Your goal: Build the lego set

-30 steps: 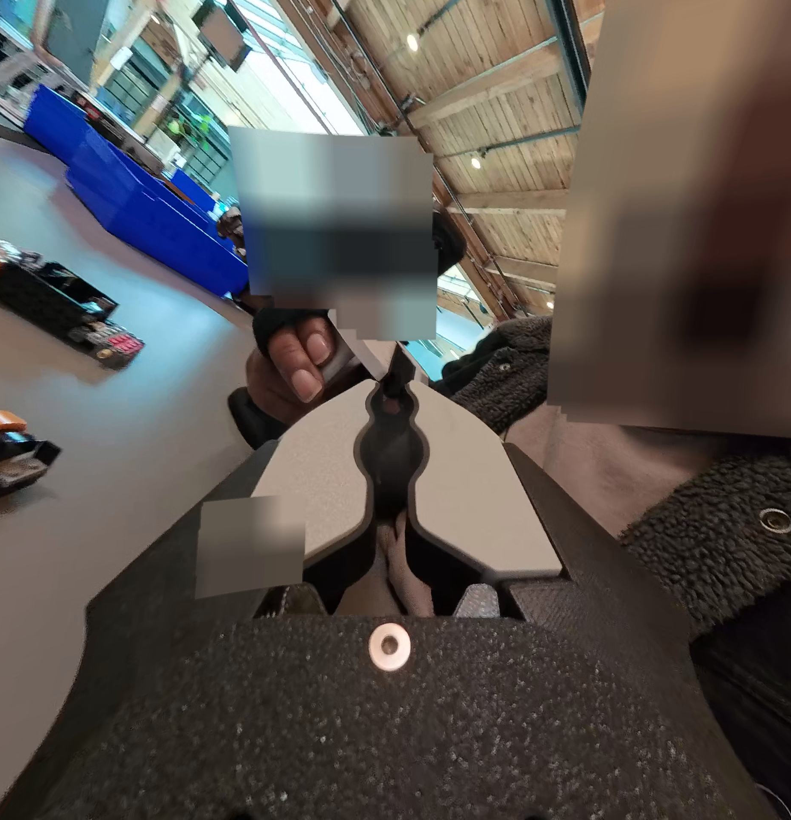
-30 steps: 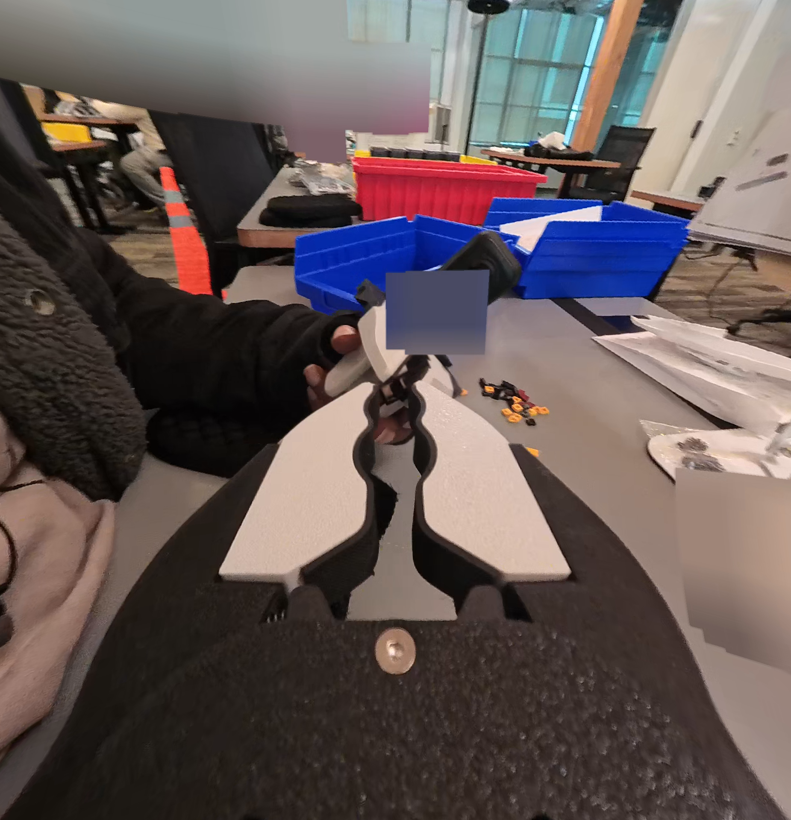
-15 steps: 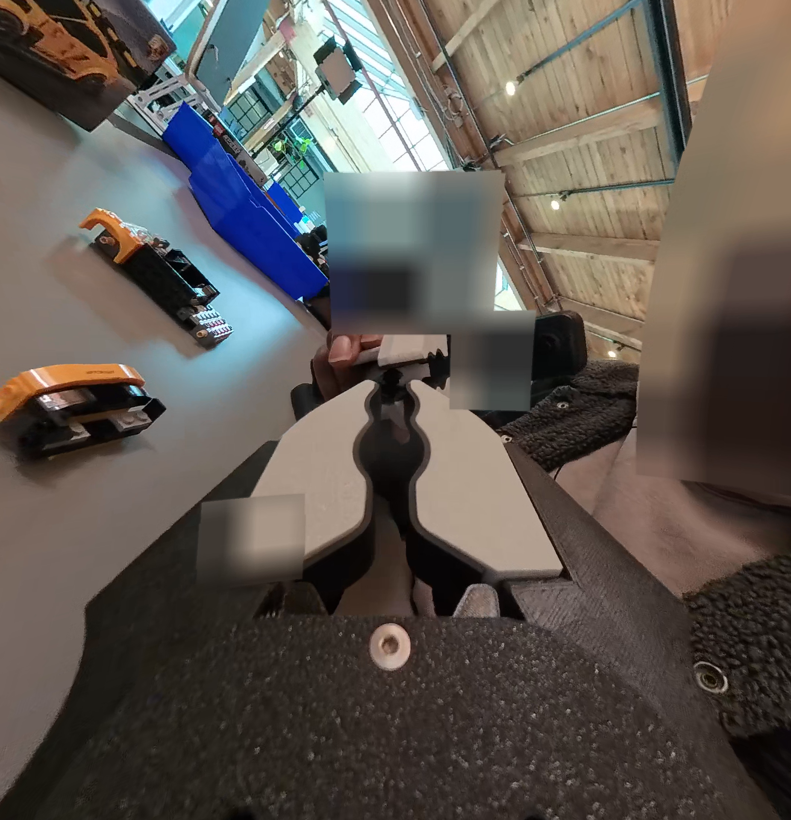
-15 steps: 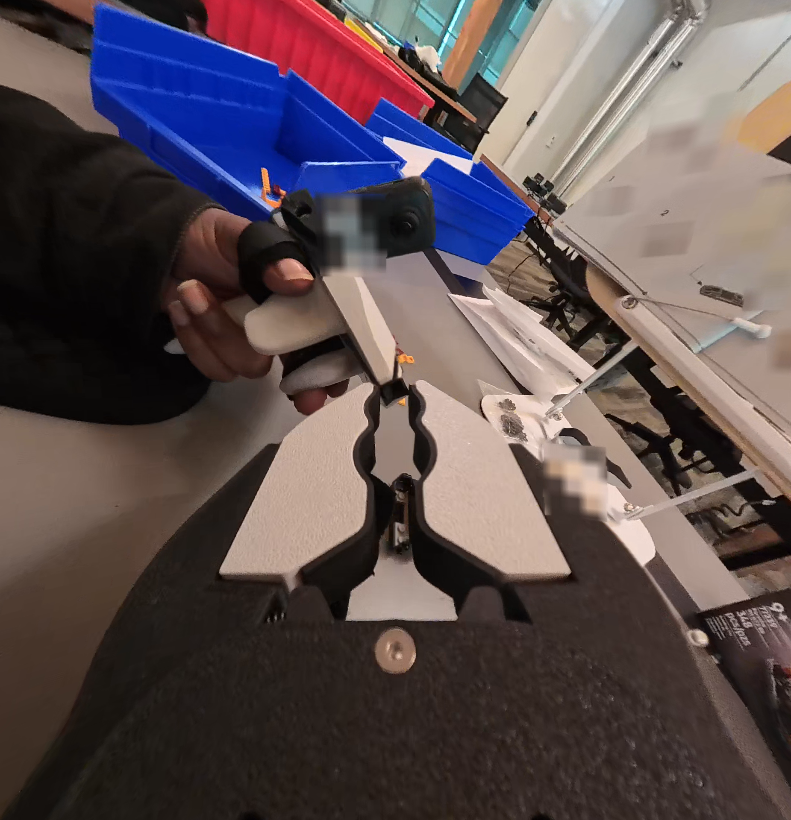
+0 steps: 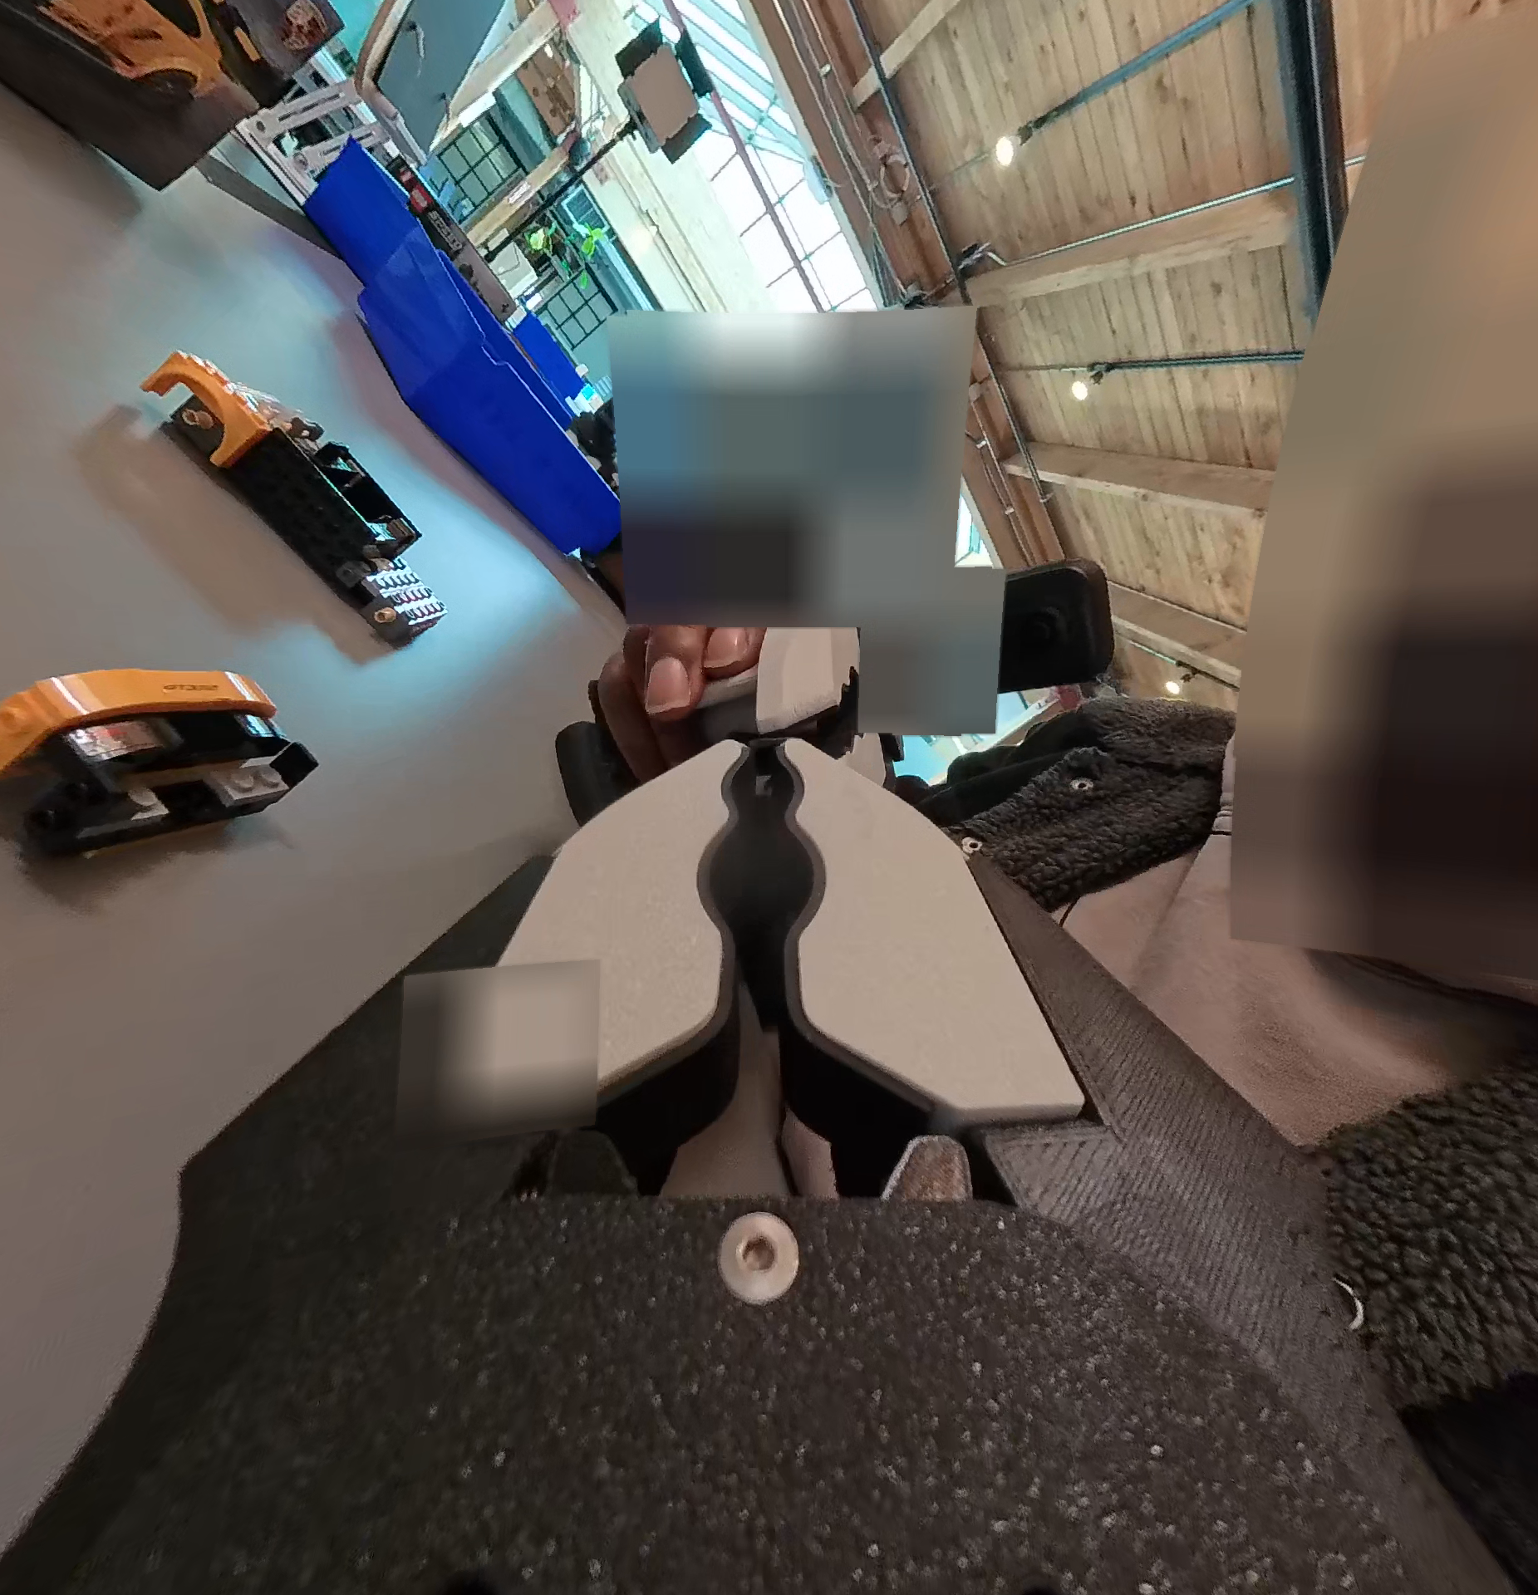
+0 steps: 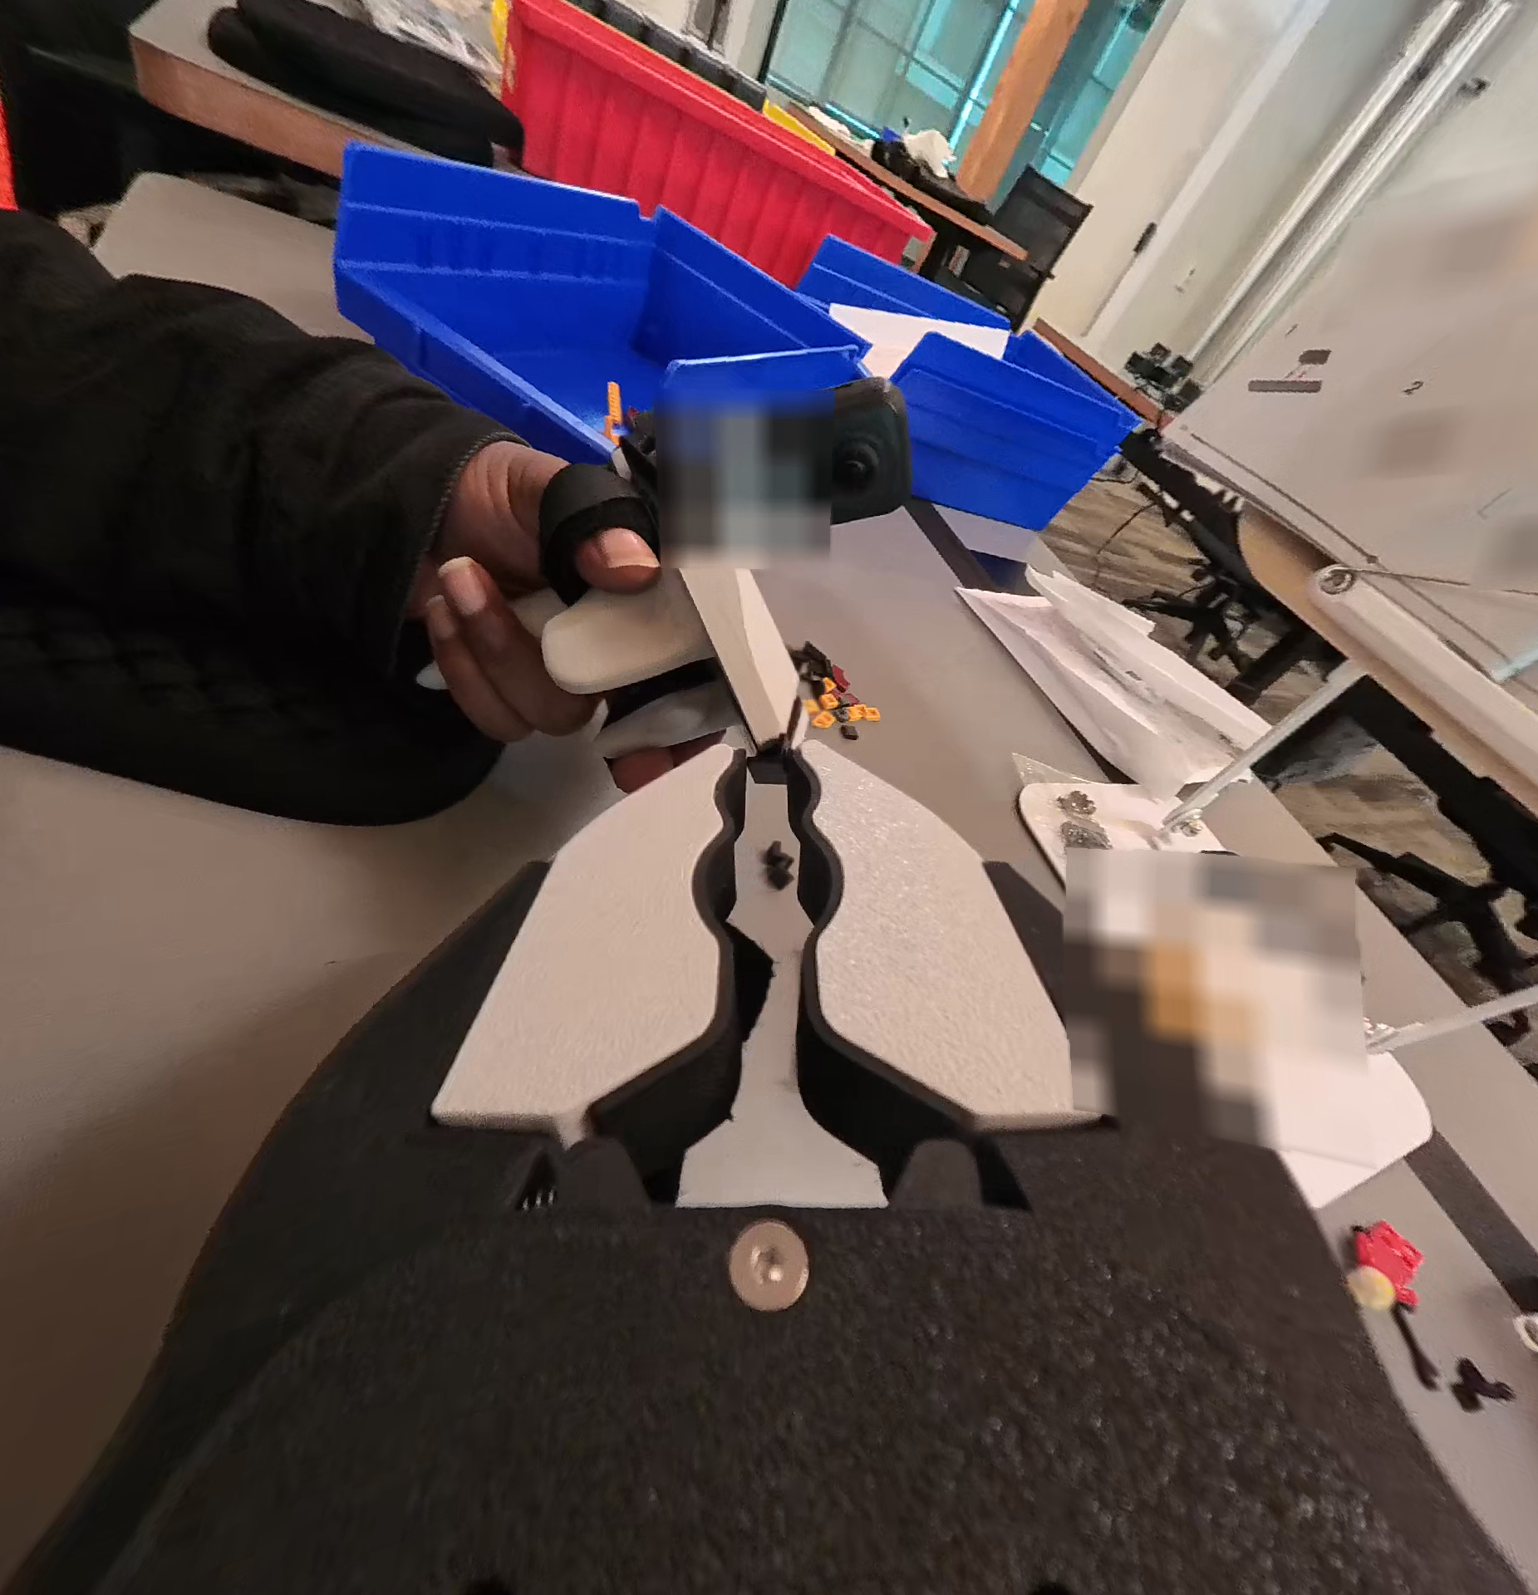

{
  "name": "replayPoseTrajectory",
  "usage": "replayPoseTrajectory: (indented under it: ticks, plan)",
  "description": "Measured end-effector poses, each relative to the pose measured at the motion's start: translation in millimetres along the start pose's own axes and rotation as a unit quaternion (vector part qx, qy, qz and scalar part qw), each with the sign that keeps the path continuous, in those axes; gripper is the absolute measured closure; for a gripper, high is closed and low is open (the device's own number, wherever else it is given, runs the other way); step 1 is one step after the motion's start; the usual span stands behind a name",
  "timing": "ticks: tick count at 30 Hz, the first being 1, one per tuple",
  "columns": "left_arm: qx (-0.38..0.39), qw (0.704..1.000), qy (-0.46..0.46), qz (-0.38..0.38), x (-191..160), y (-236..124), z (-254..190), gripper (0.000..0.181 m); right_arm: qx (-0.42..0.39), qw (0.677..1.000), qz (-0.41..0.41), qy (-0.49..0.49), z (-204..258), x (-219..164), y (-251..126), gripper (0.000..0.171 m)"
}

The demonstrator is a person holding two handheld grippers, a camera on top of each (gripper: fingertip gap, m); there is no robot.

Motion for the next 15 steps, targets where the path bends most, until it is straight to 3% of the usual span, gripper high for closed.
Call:
replayPoseTrajectory:
  ticks: [10, 15]
  plan:
    - [0.021, 0.999, -0.037, 0.001, -1.7, -0.2, 7.8, 0.178, -0.004, 0.999, 0.025, -0.030, -0.2, -7.3, 2.0, 0.163]
    - [0.067, 0.998, -0.004, 0.010, 4.8, -2.0, 8.6, 0.173, -0.003, 0.998, 0.051, 0.020, -10.9, -14.9, 3.7, 0.163]
Point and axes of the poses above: each gripper's, where its closed fingertips meet, y out along the fingers, x out of its top, z = x × y across the jaws, the point moved 8 cm from there along -y, back along the fingers, and after that the axes turned 8 degrees about -x, right-handed, at the moved point
